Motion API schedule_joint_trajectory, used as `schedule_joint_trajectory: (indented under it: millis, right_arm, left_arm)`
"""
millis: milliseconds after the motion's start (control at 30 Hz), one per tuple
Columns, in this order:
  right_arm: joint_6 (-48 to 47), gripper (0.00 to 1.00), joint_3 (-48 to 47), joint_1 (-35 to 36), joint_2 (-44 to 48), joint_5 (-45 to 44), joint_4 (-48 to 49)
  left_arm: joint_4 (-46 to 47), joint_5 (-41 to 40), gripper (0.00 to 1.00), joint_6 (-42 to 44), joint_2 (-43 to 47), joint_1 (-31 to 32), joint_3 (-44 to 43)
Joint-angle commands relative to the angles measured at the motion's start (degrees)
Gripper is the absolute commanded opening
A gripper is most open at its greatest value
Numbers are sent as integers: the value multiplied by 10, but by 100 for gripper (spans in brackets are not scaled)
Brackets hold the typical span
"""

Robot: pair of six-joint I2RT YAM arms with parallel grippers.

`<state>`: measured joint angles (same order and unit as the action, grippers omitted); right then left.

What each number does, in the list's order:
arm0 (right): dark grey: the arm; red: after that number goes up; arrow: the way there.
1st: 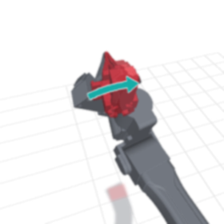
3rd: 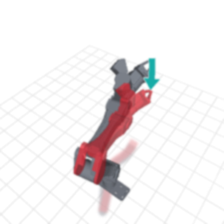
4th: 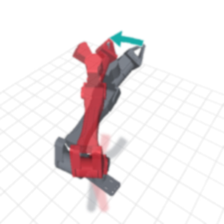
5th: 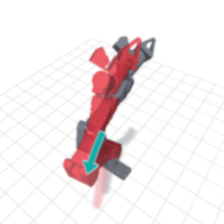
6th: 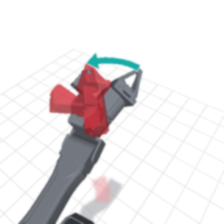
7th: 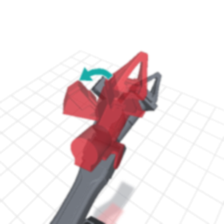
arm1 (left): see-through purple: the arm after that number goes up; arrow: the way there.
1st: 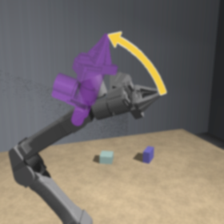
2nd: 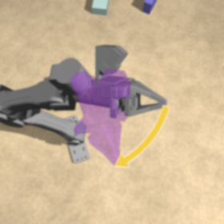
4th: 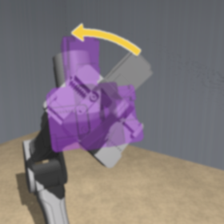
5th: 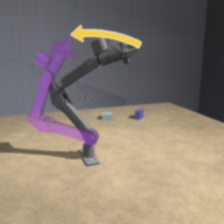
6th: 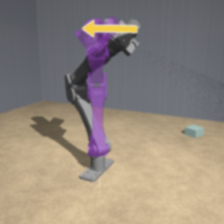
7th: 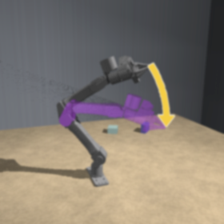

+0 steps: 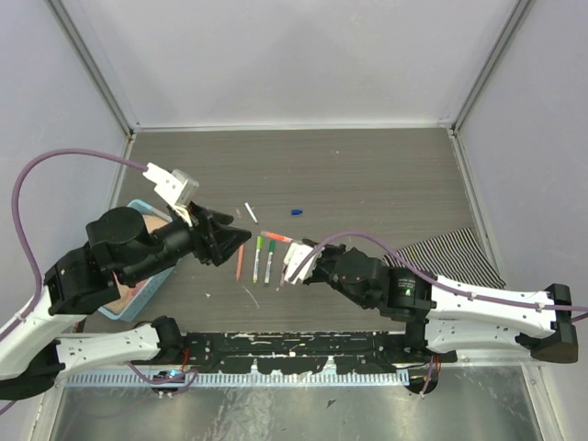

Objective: Insert the pens into the pen caps
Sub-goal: Adjust the pen.

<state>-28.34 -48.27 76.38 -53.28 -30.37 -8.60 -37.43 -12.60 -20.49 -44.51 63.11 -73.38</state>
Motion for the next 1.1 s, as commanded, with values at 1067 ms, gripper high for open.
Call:
schedule_joint_trajectory:
  millis: [1067]
  right_arm:
    - [-396,6,-103,0,-26,108,-211]
  left_arm:
    - [-189,193,50,78,-297,0,-117]
